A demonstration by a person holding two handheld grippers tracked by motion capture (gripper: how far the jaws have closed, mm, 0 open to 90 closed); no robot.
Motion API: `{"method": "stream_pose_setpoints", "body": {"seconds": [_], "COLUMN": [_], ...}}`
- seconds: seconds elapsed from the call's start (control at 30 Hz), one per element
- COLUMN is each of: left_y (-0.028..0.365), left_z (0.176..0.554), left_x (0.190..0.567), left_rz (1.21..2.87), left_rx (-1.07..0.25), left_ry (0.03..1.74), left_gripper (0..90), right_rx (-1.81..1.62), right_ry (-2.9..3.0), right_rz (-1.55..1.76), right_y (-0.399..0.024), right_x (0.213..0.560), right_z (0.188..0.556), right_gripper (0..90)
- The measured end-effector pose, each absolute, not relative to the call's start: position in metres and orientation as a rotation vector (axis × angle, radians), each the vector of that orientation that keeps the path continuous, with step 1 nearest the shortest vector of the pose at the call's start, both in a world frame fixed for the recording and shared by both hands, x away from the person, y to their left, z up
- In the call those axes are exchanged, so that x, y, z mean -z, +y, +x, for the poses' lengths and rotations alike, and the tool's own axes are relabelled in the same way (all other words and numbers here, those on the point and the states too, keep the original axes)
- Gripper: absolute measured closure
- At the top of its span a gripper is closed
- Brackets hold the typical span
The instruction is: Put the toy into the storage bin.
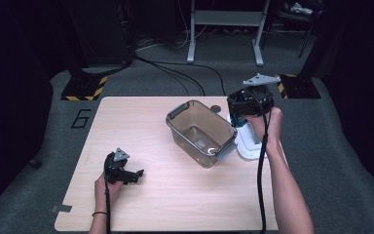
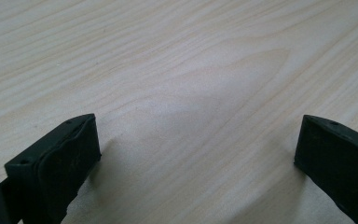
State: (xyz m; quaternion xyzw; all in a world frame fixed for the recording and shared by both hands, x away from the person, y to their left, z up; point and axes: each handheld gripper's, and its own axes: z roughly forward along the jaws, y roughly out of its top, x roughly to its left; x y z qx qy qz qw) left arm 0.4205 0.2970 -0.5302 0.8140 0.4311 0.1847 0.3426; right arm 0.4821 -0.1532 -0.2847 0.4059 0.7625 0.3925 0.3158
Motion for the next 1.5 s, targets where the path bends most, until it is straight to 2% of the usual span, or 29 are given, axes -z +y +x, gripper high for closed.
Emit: {"method": "stream_pose_setpoints", "body": {"seconds": [1.0, 1.5], "left_y": [0.297, 0.297], "left_z": [0.420, 0.421], "left_x": [0.530, 0.530], "left_rz": [2.120, 2.124], "left_rx": [-0.479, -0.481], "left_ry": [1.120, 1.116], "left_gripper": [0.1, 0.1], "right_rx": [-1.111, -1.137], "right_ry": [2.094, 2.141], "right_rz": [1.008, 1.009], "right_y": [-0.119, -0.107], "right_x": [0.290, 0.305], "right_z": [0.487, 0.490], "right_gripper": [23.9, 23.9]}}
